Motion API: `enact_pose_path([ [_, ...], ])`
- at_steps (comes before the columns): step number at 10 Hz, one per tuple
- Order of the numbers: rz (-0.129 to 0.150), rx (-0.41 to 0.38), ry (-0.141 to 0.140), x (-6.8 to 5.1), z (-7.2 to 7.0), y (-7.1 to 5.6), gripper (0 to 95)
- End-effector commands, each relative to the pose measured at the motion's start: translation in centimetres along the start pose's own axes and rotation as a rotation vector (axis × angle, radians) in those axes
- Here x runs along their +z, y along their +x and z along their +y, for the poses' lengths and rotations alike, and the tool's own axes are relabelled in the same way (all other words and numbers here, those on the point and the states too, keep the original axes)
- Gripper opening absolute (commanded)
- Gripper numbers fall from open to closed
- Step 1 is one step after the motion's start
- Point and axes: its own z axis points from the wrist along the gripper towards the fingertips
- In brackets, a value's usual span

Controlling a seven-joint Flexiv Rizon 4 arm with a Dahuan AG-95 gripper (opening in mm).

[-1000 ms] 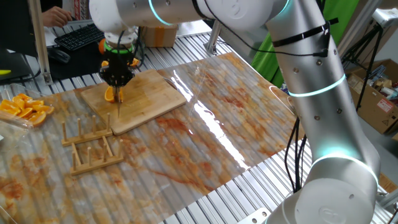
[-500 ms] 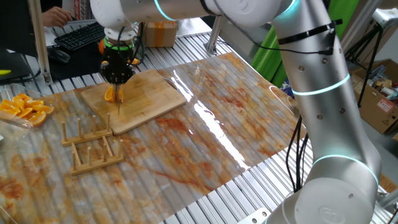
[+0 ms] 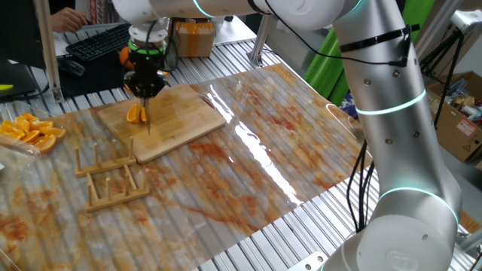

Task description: Chop the orange

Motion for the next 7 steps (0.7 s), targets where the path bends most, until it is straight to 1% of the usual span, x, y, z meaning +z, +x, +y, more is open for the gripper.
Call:
enact_pose_path([
  [1, -0.005, -0.015, 0.003, -0.3, -0.6, 0.2, 0.0],
  [3, -0.004, -0.033, 0.003, -0.4, -1.4, -0.1, 0.0],
  [4, -0.004, -0.049, 0.001, -0.2, -2.2, -0.5, 0.0],
  [5, -0.003, -0.055, -0.004, -0.1, -2.7, -0.7, 0.0],
  [6, -0.003, -0.06, -0.005, 0.1, -3.0, -0.9, 0.0],
  [7, -0.003, -0.075, -0.001, 0.3, -3.8, -1.3, 0.0],
])
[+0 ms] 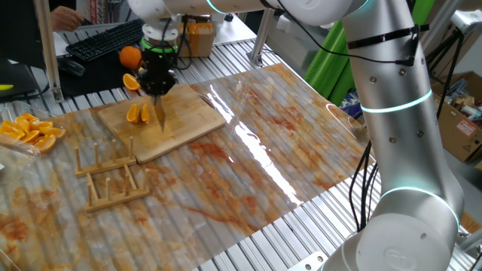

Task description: Chop the orange

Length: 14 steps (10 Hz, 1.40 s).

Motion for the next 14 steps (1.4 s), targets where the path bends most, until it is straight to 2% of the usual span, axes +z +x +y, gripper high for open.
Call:
enact_pose_path([
  [1, -0.002, -0.016, 0.003, 0.3, -1.1, -0.3, 0.0],
  [2, -0.004, -0.026, 0.003, 0.6, -1.7, -0.6, 0.0],
  [4, 0.004, -0.078, 0.004, 1.5, -3.7, -1.2, 0.0],
  [6, 0.004, -0.117, 0.0, 2.0, -5.0, -1.5, 0.0],
  [8, 0.037, -0.079, -0.068, 1.4, -5.1, -1.0, 0.0],
  [9, 0.056, -0.071, -0.061, 0.6, -5.1, -0.5, 0.0],
  [10, 0.069, -0.056, -0.06, -0.2, -4.5, 0.2, 0.0],
  [12, 0.072, -0.009, -0.054, -1.5, -2.2, 2.1, 0.0],
  [13, 0.071, 0.019, -0.048, -2.5, -0.5, 3.6, 0.0],
  [14, 0.069, 0.032, -0.044, -3.3, 0.7, 4.8, 0.0],
])
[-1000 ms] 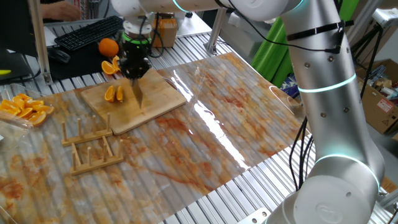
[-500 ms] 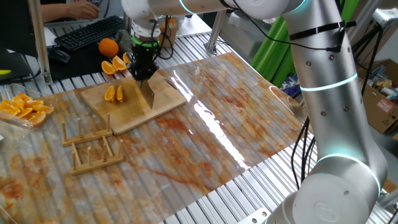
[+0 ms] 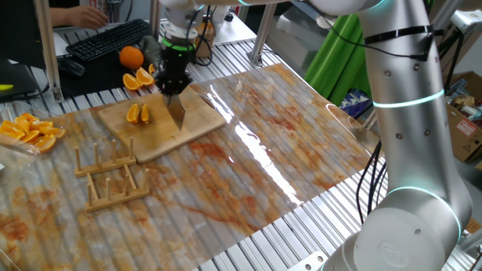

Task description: Chop the orange

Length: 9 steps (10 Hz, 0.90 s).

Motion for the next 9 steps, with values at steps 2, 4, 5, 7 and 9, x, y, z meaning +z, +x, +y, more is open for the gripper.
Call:
enact_pose_path([
  [2, -0.035, 0.072, 0.035, -2.2, 4.3, 4.6, 0.0],
  [4, -0.043, 0.084, 0.038, -3.1, 5.8, 6.8, 0.0],
  [5, -0.047, 0.089, 0.04, -3.5, 6.5, 8.3, 0.0],
  [7, -0.053, 0.094, 0.04, -3.9, 7.6, 10.4, 0.0],
  [9, -0.07, 0.11, 0.037, -3.7, 8.7, 11.8, 0.0],
])
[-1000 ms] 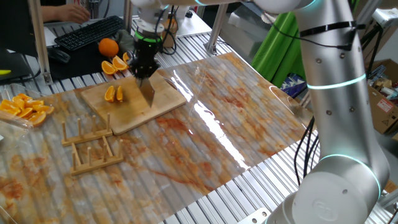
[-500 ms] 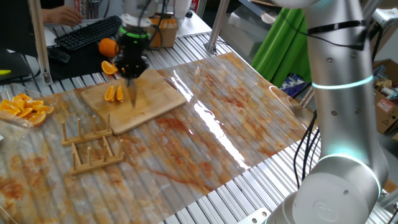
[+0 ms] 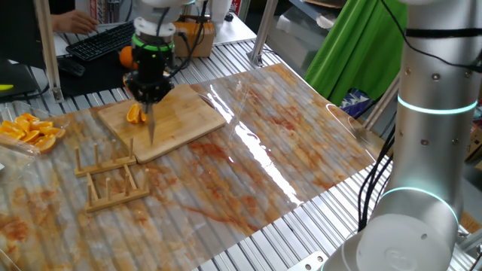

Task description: Chop the orange

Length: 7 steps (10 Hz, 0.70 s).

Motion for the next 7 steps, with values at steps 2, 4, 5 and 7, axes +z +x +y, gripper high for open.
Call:
enact_pose_path([
  [2, -0.029, -0.004, -0.014, 1.2, -0.1, 1.0, 0.0],
  [4, -0.029, -0.001, -0.016, 1.8, -0.1, 1.4, 0.0],
  [5, -0.03, -0.002, -0.015, 2.0, 0.0, 1.5, 0.0],
  [7, -0.027, -0.008, -0.006, 2.2, 0.0, 1.5, 0.0],
])
